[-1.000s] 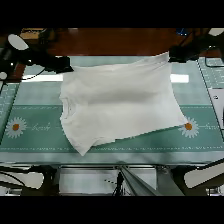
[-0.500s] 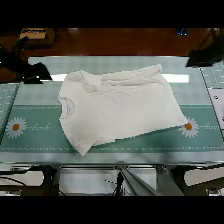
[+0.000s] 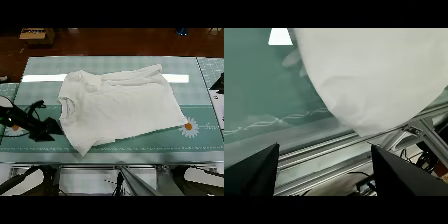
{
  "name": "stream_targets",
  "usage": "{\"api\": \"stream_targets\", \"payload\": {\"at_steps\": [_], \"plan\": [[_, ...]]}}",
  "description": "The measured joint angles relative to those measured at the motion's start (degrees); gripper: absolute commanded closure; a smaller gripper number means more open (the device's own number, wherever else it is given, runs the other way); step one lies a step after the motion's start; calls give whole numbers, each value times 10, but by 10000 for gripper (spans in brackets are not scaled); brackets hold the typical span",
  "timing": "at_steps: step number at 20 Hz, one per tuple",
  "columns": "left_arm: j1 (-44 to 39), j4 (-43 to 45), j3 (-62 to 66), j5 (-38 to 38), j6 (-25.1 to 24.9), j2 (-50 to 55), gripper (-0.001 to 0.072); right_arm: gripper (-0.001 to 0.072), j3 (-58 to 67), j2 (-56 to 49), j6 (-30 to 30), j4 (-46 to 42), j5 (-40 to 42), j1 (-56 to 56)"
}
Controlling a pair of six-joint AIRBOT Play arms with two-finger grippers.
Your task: Fold the shirts.
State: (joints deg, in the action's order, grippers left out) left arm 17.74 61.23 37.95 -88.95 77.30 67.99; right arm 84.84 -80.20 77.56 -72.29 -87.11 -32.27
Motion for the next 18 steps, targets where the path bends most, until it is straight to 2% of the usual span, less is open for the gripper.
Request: {"api": "stream_targets", "payload": {"at_steps": [4,9,10,11,12,16,18], "plan": [[-33,-31,-80,40,-11,-10,-13,268,-43,21,-10,24,13,-17],[-103,-96,-107,110,-15,10,-13,268,-56,28,-16,33,17,-23],[-120,-109,-108,123,-16,17,189,268,-57,28,-16,33,18,-23],[-138,-124,-110,137,-16,25,617,268,-57,28,-17,34,17,-23],[-153,-135,-111,158,-16,31,687,268,-58,29,-17,34,17,-23],[-182,-170,-112,174,-26,41,687,266,-66,29,-20,10,10,-26],[-185,-177,-113,165,-34,38,687,205,-94,29,-21,-3,8,-43]]}}
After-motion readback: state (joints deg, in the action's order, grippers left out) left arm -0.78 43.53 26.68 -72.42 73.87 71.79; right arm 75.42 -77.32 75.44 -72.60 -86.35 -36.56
